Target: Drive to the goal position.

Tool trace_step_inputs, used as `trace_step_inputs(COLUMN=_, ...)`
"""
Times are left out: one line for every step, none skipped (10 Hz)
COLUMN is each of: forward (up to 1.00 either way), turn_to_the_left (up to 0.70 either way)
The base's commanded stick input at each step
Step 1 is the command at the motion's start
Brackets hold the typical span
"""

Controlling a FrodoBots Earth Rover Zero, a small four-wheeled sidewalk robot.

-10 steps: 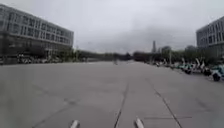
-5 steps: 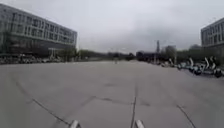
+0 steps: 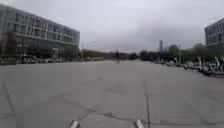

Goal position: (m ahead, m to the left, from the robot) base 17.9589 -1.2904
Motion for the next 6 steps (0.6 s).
trace_step_inputs(forward=1.00, turn_to_the_left=0.01)
trace_step_inputs(forward=1.00, turn_to_the_left=0.01)
trace_step_inputs(forward=1.00, turn_to_the_left=0.01)
trace_step_inputs(forward=1.00, turn_to_the_left=0.01)
trace_step_inputs(forward=1.00, turn_to_the_left=0.01)
trace_step_inputs(forward=1.00, turn_to_the_left=0.01)
